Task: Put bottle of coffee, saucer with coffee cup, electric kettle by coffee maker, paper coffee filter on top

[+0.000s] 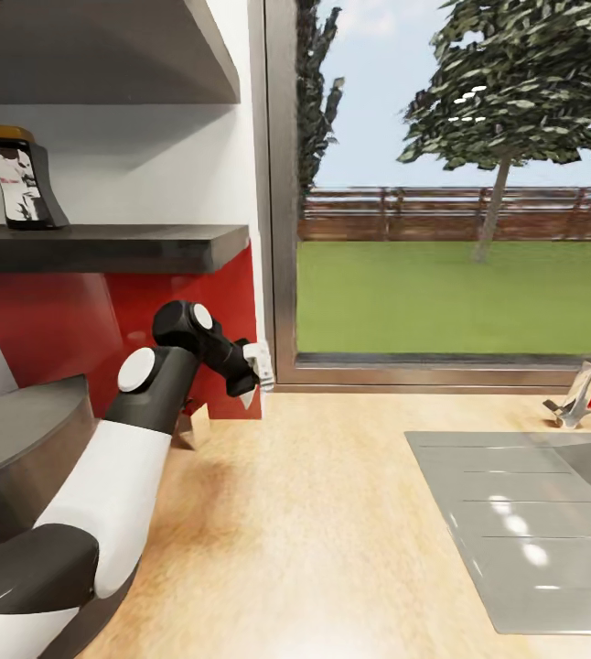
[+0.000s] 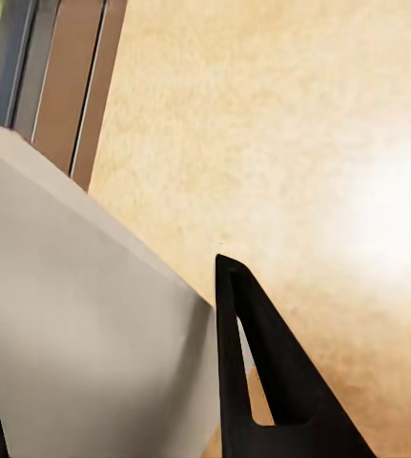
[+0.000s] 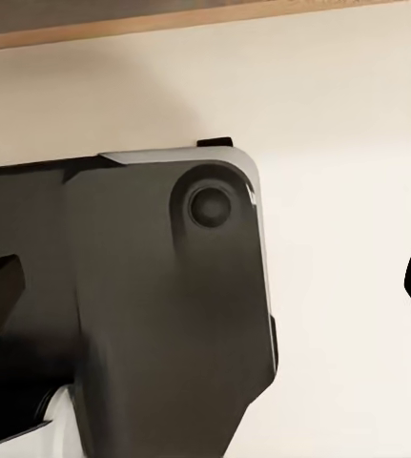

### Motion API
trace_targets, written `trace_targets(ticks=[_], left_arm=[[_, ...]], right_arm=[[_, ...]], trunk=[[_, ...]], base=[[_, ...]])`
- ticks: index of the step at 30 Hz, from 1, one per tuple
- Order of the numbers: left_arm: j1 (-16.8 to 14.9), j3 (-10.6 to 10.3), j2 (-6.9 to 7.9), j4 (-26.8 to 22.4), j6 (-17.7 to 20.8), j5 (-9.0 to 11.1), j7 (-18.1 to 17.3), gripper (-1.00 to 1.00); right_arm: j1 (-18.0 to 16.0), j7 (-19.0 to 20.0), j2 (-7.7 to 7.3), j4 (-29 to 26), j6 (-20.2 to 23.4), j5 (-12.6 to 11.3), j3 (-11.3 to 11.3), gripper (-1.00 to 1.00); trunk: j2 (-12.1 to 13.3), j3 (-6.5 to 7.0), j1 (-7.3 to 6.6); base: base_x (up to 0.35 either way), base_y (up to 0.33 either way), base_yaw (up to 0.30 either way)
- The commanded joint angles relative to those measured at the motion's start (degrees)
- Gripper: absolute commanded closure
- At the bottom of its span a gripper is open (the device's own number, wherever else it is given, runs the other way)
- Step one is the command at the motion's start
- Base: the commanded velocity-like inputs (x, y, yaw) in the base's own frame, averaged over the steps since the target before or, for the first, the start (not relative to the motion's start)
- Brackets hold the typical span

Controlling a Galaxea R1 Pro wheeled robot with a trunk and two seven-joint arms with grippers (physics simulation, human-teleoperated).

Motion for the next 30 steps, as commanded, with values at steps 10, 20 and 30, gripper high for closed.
trace_targets(ticks=[10, 20, 30], left_arm=[[-0.05, -0.02, -0.13, -0.06, 0.82, -0.37, -0.37, 1.00], [0.03, -0.02, -0.05, -0.06, 0.84, -0.37, -0.37, 1.00], [0.04, -0.02, 0.03, -0.35, 0.83, -0.37, -0.37, 1.00]], right_arm=[[-0.02, 0.06, -0.07, 0.02, -0.17, -0.46, 0.02, -1.00], [-0.02, -0.05, -0.09, 0.00, -0.17, -0.46, 0.01, -1.00], [-0.02, -0.12, -0.15, 0.07, -0.17, -0.46, 0.01, -1.00]], trunk=[[-0.10, -0.09, 0.03], [-0.10, -0.09, 0.03], [-0.10, -0.09, 0.03]], base=[[0.000, -0.263, 0.000], [-0.127, -0.238, 0.000], [-0.265, -0.197, 0.000]])
